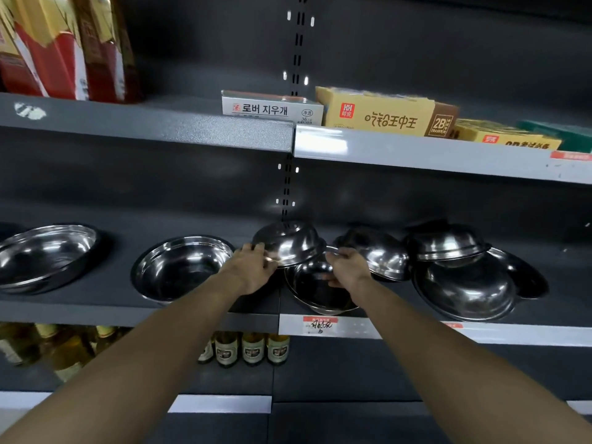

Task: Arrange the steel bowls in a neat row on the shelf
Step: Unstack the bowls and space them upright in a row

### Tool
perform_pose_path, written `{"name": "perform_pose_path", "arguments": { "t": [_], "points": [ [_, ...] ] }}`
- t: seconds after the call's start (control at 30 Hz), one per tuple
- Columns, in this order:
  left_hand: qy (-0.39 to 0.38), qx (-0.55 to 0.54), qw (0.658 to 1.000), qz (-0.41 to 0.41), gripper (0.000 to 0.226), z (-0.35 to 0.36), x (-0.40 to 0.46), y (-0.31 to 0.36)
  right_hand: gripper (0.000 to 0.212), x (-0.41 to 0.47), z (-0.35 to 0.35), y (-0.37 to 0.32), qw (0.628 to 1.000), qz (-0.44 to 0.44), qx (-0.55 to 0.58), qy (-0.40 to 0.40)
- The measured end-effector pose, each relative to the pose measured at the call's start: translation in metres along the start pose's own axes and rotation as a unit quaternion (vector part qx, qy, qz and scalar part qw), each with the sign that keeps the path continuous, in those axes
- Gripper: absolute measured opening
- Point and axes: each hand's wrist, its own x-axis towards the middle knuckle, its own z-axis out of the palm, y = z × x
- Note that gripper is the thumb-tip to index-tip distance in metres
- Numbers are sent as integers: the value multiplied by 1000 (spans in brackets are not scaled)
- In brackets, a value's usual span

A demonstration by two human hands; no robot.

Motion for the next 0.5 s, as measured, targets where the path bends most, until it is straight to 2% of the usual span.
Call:
{"name": "perform_pose_path", "arguments": {
  "t": [0.17,0.3,0.5],
  "points": [
    [28,90,996,5,64,-1,22,-7,50,12,8,-7,1000,-1,4,18],
    [18,70,997,-11,63,1,38,-17,62,25,19,-9,1000,-8,-4,12],
    [-6,35,999,-17,71,5,58,-28,65,35,34,-11,1000,-12,-24,11]
  ]
}}
